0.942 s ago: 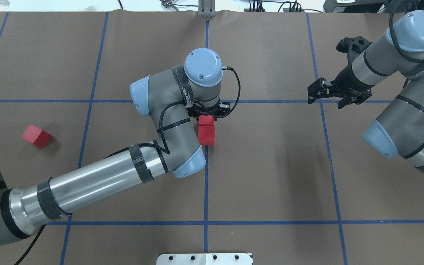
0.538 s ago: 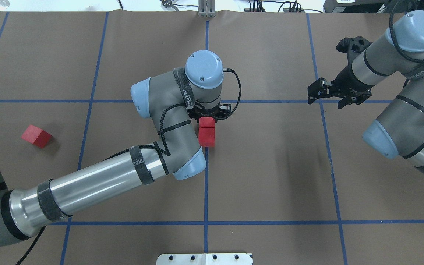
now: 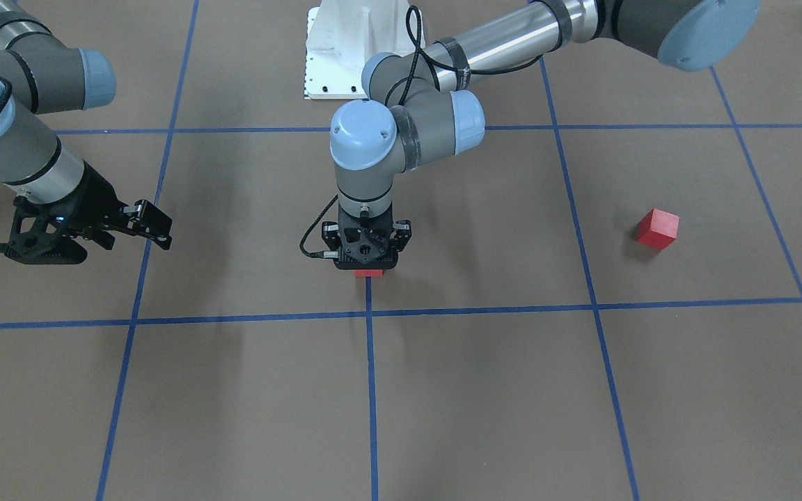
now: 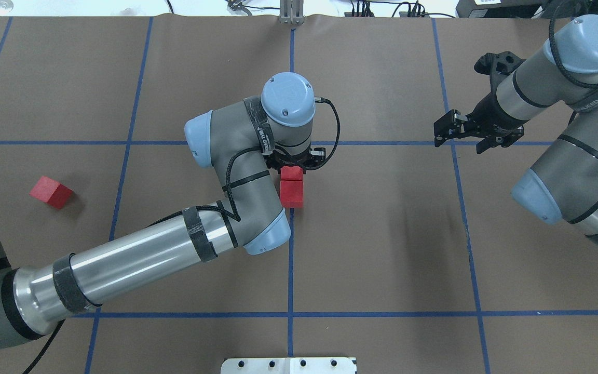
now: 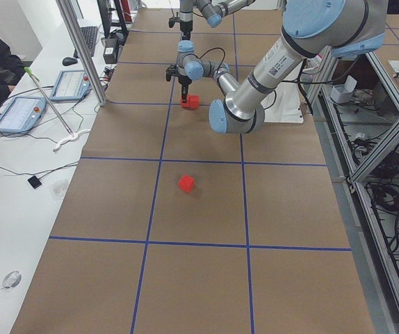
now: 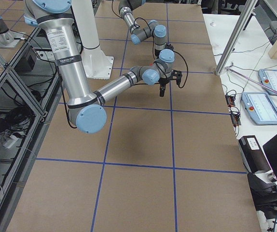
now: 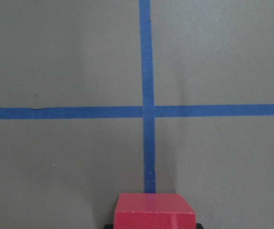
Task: Form red blocks into L shape at center
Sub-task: 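Lower the red cube with the left gripper against the center cube and adjust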
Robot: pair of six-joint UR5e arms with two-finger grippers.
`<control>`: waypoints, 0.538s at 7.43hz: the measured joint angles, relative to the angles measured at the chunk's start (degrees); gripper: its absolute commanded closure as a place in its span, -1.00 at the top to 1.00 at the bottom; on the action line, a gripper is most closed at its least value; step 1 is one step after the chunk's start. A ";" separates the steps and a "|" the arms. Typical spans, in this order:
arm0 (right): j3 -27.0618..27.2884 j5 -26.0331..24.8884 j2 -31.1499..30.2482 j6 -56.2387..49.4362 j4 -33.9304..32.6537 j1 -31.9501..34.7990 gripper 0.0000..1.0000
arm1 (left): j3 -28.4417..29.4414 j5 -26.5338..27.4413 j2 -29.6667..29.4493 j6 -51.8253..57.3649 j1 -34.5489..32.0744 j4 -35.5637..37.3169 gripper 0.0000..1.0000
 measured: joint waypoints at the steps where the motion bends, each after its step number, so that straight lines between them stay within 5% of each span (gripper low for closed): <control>1: 0.00 0.00 0.02 0.00 0.00 0.00 0.97 | 0.00 0.00 0.00 0.00 0.00 0.00 -1.00; 2: 0.00 0.00 0.06 0.00 0.00 0.00 0.97 | 0.03 0.02 -0.01 0.00 0.00 0.00 -0.93; 4: 0.00 0.00 0.14 0.00 0.00 0.00 0.97 | 0.02 0.08 0.01 0.00 0.12 0.00 -0.18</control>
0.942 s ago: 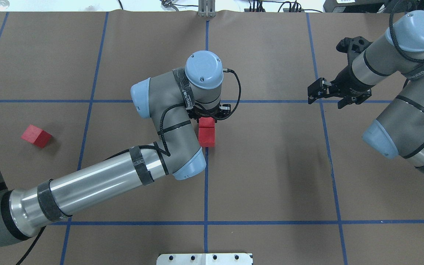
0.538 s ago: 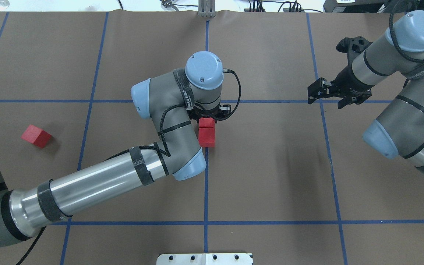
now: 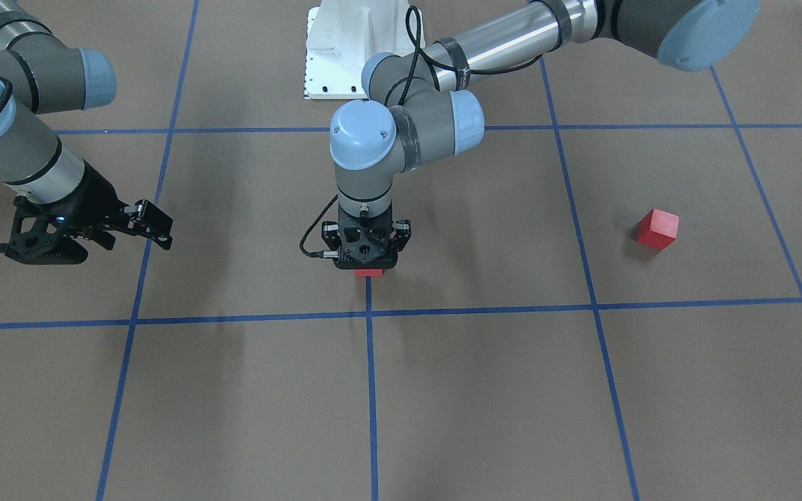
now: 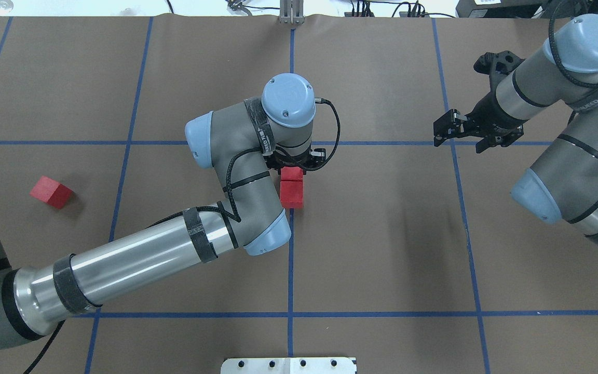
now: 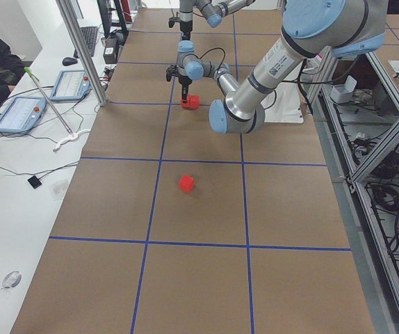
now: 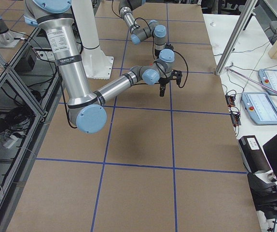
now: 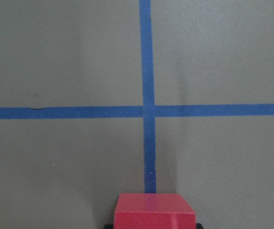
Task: Form red blocks into L shape at center
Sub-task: 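Lower the red cube with the left gripper against the center cube and adjust, then release the cube and move the left gripper to the last red cube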
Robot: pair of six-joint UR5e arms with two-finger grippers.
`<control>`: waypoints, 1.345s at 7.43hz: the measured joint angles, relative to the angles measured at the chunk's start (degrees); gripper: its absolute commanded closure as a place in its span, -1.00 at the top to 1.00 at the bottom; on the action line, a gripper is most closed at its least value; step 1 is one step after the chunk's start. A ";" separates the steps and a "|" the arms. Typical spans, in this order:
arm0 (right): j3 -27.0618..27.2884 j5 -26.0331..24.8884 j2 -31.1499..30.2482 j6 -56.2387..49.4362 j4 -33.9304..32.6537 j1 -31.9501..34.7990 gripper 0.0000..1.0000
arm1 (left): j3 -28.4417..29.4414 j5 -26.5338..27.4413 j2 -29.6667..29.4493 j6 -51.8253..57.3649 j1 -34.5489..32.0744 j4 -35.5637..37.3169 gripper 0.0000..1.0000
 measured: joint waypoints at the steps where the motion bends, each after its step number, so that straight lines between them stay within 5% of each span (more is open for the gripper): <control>1: 0.00 0.00 0.00 0.00 0.00 0.00 0.97 | 0.00 0.01 0.01 0.00 0.06 0.00 0.09; 4: 0.00 0.00 0.03 0.00 0.00 0.00 0.97 | 0.04 0.14 0.21 0.00 0.23 -0.05 0.65; 5: 0.00 0.00 0.06 0.00 0.00 0.00 0.97 | 0.02 0.20 0.58 0.00 0.39 -0.07 0.97; 10: 0.00 0.02 0.12 0.00 0.02 0.00 0.97 | -3.26 -0.10 1.19 0.02 0.49 0.10 0.98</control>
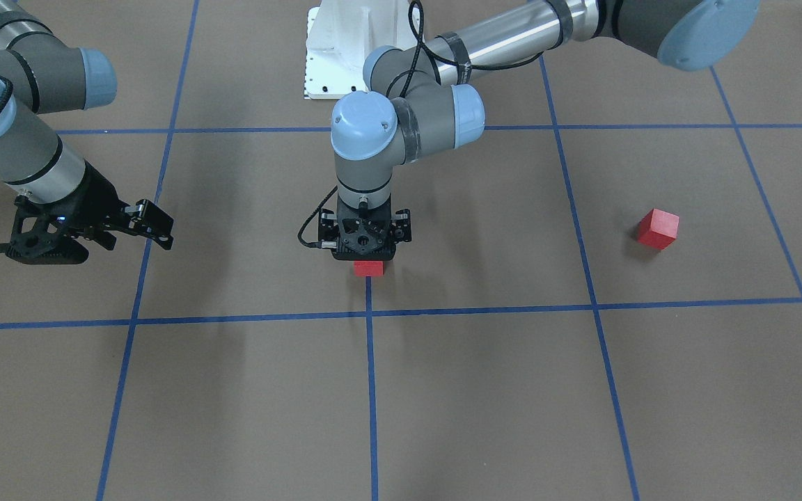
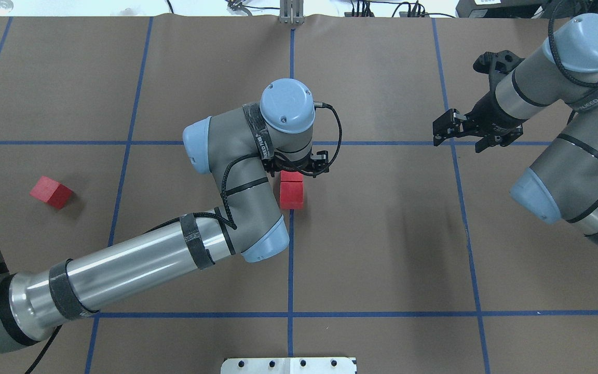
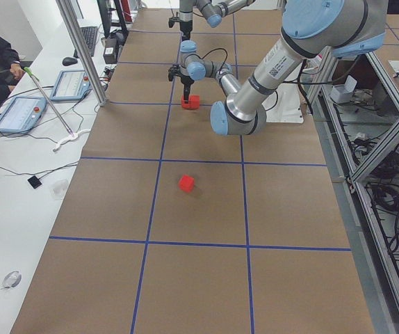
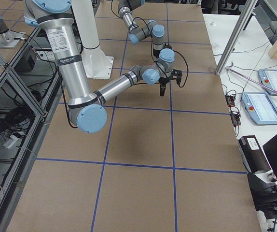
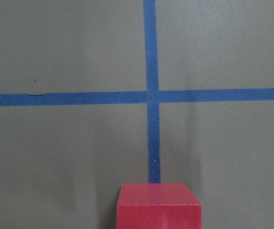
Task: Form red blocks into L shape at center
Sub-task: 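Release the cube and move the left gripper to the last red cube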
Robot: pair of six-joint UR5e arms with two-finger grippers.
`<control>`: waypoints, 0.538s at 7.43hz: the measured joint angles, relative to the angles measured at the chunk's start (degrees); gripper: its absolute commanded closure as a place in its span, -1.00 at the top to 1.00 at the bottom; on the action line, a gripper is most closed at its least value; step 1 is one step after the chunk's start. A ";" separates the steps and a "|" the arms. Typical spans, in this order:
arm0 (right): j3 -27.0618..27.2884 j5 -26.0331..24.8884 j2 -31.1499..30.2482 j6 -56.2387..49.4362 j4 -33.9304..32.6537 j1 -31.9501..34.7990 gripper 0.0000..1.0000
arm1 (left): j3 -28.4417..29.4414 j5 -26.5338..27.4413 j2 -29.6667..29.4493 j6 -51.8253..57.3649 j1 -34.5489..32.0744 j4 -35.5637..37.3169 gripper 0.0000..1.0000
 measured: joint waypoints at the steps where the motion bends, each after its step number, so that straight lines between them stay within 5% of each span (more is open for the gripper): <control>1: 0.00 0.04 0.00 0.00 0.03 0.00 0.97 | -3.23 -0.11 1.49 0.23 -0.21 0.52 0.98; 4: 0.01 -0.01 -0.02 0.00 0.02 0.00 0.97 | -21.38 -2.15 16.54 4.66 -2.72 1.40 0.98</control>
